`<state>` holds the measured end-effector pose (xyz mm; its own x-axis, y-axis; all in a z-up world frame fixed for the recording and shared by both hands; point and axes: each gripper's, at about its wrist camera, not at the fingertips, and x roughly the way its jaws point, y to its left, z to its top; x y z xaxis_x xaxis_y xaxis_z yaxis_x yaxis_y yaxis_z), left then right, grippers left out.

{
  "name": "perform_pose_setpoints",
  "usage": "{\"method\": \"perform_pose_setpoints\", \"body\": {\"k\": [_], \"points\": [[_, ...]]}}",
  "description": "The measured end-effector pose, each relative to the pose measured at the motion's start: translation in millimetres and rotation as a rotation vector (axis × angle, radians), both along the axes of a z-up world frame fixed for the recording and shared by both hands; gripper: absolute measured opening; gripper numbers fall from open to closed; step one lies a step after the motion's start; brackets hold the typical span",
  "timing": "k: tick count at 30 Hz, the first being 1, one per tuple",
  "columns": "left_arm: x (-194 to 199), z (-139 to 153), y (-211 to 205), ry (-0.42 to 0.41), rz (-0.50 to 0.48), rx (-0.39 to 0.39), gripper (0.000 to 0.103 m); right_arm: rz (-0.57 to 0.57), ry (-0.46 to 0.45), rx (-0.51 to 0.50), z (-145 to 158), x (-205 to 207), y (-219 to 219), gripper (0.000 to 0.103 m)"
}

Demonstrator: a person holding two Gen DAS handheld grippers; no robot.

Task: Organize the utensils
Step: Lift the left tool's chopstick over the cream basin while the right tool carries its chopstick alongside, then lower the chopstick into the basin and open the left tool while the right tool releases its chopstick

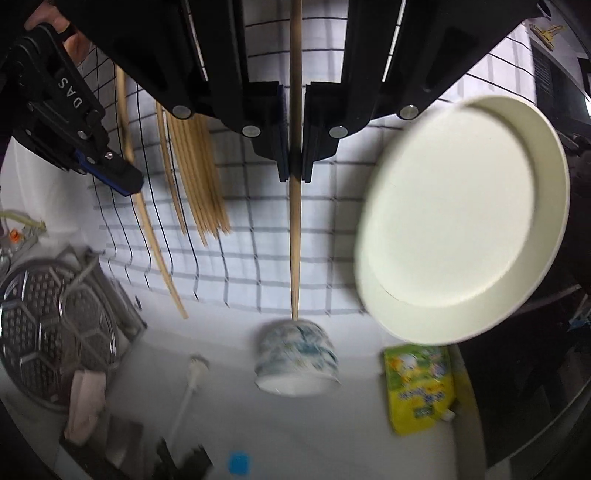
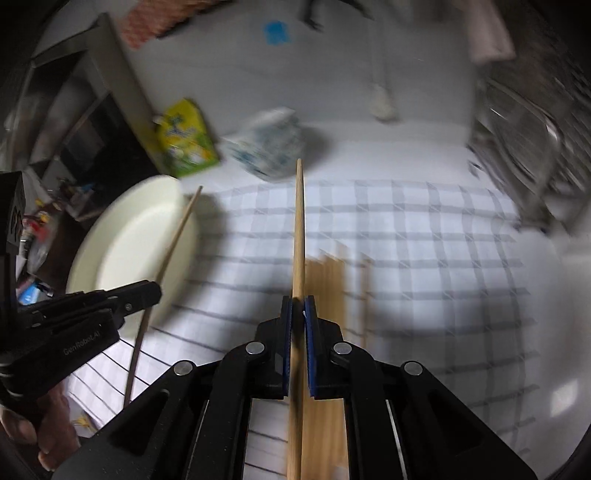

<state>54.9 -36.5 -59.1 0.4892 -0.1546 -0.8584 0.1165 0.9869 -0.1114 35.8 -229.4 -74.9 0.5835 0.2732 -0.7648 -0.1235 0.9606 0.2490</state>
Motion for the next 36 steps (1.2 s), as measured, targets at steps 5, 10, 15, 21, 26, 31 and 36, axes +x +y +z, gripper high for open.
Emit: {"method": "perform_pose_setpoints", "body": {"k": [5, 10, 15, 21, 26, 31, 36], "points": [[13, 30, 66, -0.067, 0.076, 0.008, 0.007, 0.118, -0.057, 0.038, 30, 42, 66, 0.007], [31, 34, 122, -0.101, 0.138, 0.051, 0.007, 0.194, -0.067, 0.063, 31, 67, 137, 0.007], [50, 15, 164, -0.072, 0.160, 0.066, 0.007, 0.227, -0.013, 0.078, 10, 89, 194, 0.007], [74, -18, 184, -0.017, 0.152, 0.055, 0.008, 0.216, 0.055, 0.064, -15, 111, 228, 0.007], [82, -34, 190, 0.005, 0.134, 0.055, 0.008, 0.185, 0.123, 0.043, -39, 122, 240, 0.007], [86, -47, 195, 0.029, 0.122, 0.059, 0.008, 0.153, 0.152, 0.019, -49, 123, 238, 0.007], [85, -47, 203, 0.029, 0.136, 0.061, 0.020, 0.132, 0.125, -0.002, -43, 119, 238, 0.010]]}}
